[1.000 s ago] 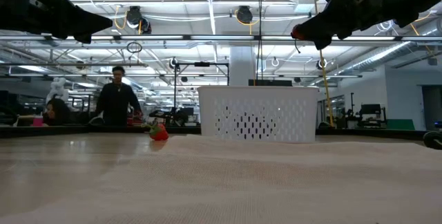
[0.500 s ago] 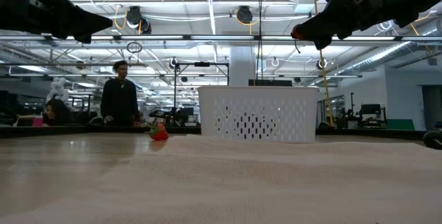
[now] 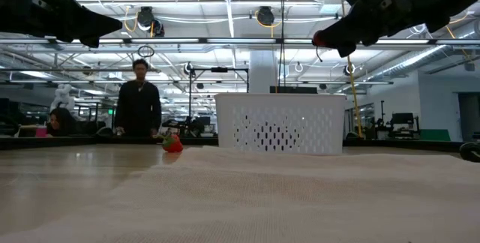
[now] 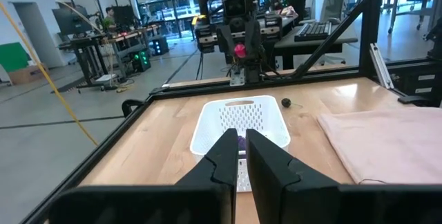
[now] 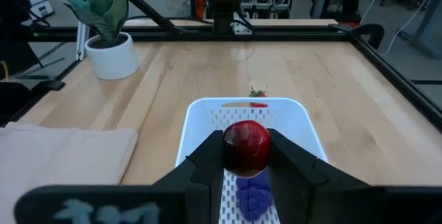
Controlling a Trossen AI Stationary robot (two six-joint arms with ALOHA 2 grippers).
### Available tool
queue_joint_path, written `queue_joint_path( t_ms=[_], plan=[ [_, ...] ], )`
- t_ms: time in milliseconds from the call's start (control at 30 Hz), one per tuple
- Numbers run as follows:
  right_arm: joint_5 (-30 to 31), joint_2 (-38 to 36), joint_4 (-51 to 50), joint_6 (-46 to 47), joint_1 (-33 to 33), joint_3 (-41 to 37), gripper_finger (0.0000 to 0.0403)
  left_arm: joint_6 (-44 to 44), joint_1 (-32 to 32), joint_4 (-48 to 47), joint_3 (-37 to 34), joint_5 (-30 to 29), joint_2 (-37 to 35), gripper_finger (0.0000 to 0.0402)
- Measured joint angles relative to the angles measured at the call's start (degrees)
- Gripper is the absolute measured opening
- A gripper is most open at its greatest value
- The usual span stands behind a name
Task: Pick and placing Produce into tupperware
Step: Put the red cherry into the white bin
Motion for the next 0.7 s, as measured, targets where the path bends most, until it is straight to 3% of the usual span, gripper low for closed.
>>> queue_joint_path(
  t_ms=[567,700],
  plan=[
    [-0.3,18.3,-4.1,3.6,2.3,10.5,0.0082,0.5,0.0,0.1,0.0,0.0,0.0,0.0033],
    [-1.3,23.5,-14.5,2.4,2.3,17.3,0.0082,1.3,0.0,0.5,0.0,0.0,0.0,0.0033]
  ],
)
